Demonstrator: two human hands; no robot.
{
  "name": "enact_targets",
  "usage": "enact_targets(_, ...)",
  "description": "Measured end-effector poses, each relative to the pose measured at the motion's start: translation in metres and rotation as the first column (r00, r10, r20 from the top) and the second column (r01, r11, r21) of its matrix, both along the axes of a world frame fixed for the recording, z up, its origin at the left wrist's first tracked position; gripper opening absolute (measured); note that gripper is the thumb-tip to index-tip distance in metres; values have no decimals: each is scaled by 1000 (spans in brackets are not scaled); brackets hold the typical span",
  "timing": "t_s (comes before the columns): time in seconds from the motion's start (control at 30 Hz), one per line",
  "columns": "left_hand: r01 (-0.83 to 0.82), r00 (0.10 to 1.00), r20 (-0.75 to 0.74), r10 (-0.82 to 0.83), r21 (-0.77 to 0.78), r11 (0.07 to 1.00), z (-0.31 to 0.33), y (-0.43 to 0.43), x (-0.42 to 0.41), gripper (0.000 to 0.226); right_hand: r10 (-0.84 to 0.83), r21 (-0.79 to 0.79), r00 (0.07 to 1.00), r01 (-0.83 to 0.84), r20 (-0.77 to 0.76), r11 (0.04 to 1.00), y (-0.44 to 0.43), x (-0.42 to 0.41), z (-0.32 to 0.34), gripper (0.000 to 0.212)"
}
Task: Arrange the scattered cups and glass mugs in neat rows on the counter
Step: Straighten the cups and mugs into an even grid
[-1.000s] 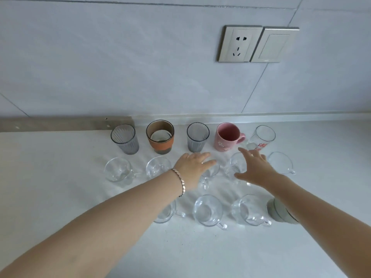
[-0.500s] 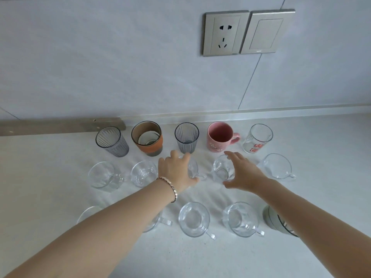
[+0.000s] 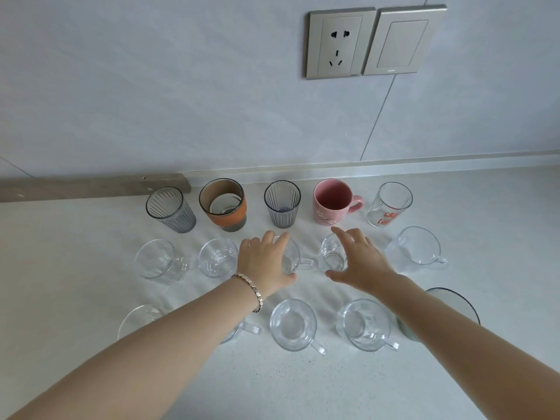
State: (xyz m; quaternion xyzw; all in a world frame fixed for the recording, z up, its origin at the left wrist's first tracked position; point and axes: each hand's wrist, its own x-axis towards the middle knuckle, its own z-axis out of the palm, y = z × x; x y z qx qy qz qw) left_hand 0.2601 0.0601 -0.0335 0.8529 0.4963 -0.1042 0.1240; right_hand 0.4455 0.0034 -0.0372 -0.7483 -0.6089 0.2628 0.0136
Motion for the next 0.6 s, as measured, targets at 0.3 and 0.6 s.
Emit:
enact_targets(0.3,-13,1000,9,12,10,1000,-1,-2,-1,78,2,-21,1000,-2,18,1000,-10,3,3,90)
enact_targets(0.6,-4,999,-52,4,-7,1000,4,-4,1,80,36,-75,999,-35,13,997,-13,6,6,98)
